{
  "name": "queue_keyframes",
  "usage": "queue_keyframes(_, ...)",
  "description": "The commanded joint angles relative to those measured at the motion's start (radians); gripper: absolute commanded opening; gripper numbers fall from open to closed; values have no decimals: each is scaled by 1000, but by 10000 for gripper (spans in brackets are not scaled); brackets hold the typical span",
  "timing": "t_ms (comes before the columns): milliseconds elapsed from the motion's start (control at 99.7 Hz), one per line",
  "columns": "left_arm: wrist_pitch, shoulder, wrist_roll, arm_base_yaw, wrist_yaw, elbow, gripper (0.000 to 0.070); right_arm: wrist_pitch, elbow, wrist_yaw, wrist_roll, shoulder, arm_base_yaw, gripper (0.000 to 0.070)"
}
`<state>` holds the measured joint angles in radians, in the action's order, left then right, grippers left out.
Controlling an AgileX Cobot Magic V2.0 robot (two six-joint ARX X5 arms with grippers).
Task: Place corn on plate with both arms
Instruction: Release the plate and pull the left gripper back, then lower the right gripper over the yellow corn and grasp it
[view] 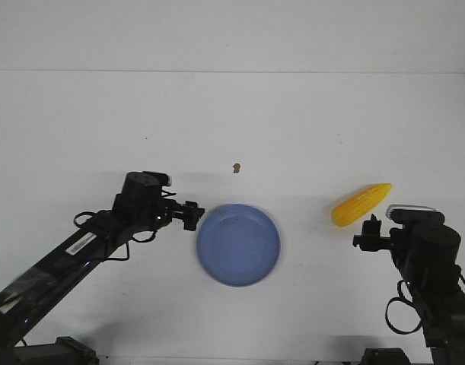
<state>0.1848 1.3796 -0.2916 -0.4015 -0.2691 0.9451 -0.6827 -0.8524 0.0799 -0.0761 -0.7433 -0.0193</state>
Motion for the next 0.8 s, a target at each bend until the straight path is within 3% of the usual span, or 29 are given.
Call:
queue_keyframes(0, -3, -49, 94, 29, 46, 10, 505, 8, -17, -1, -7, -4, 1, 496)
queue_keyframes(231, 52, -238, 277, 204, 106, 10, 505, 8, -17, -1, -7, -4, 1, 496)
queue_keyframes(361, 100, -296, 334, 257, 151, 9, 505, 8, -17, -1, -21, -4, 1, 496)
queue_keyframes(572, 113, -311, 341, 271, 179, 9, 505, 16, -17, 30, -137, -46, 2, 496)
queue_keyframes(792, 113, -311, 336, 270, 179, 10, 505, 113, -18, 51, -213, -246, 21, 496)
